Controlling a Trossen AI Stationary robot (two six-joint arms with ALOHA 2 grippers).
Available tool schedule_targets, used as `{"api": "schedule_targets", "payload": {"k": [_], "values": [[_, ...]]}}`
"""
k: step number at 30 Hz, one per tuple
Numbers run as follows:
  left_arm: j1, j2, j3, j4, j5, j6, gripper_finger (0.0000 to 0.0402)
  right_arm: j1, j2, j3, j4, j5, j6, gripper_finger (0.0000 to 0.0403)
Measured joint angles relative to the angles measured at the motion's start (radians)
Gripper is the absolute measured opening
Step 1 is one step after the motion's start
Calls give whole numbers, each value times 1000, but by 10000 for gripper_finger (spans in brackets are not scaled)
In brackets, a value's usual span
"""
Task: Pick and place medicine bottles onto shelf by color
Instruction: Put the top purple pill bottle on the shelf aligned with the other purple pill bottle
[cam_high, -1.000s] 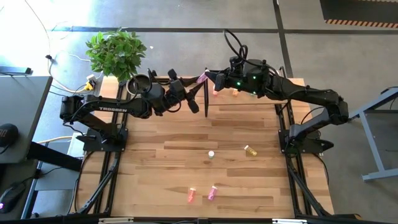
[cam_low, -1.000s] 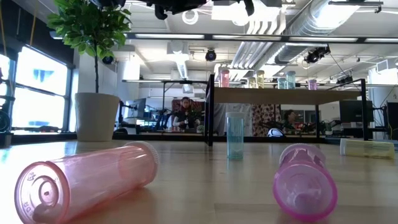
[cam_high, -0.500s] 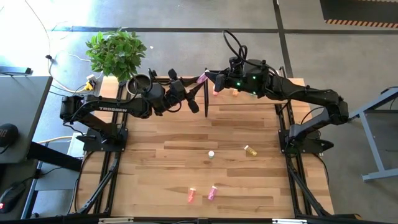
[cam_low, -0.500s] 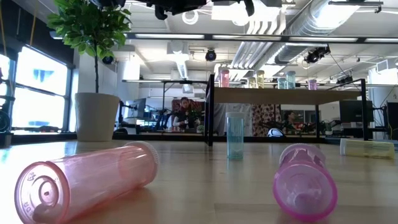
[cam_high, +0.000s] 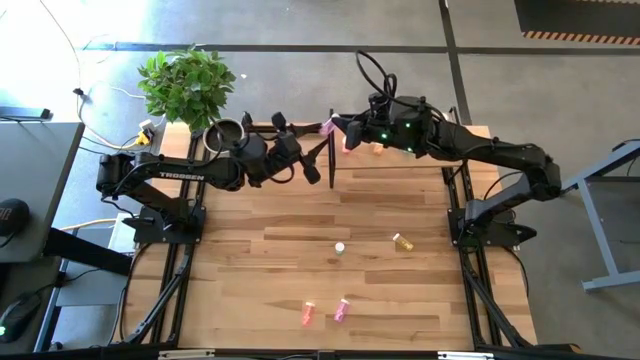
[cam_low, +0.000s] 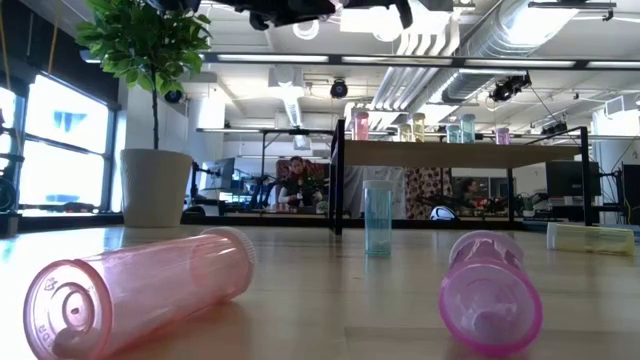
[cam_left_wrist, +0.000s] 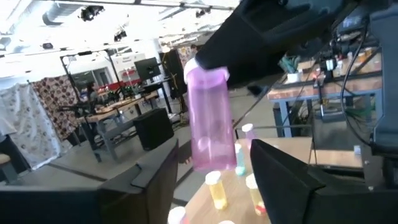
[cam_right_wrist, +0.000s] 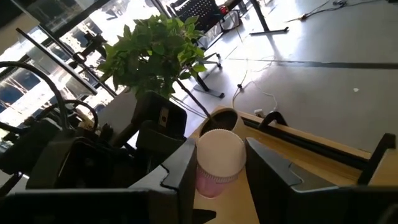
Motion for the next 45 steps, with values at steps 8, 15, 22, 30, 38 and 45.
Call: {"api": "schedule_targets", "payload": {"k": [8,15,22,30,38,45], "values": [[2,0,0,-8,-57,-27,209,0,-89,0,-120,116,-61,108],[3,0,0,-8,-59,-27,209,0,-192,0,-286,304,-125,108],[3,0,0,-8,-74,-26,209,0,-256,0,-581,528,-30,108],[3,0,0,-8,-76,-5,209,0,-260,0,-1003,675,297,108],[3,0,0,-8,-76,16,209,0,-258,0,-1223,712,497,108],[3,-1,0,-8,-76,16,209,1,-269,-50,-1306,732,593,108]]}}
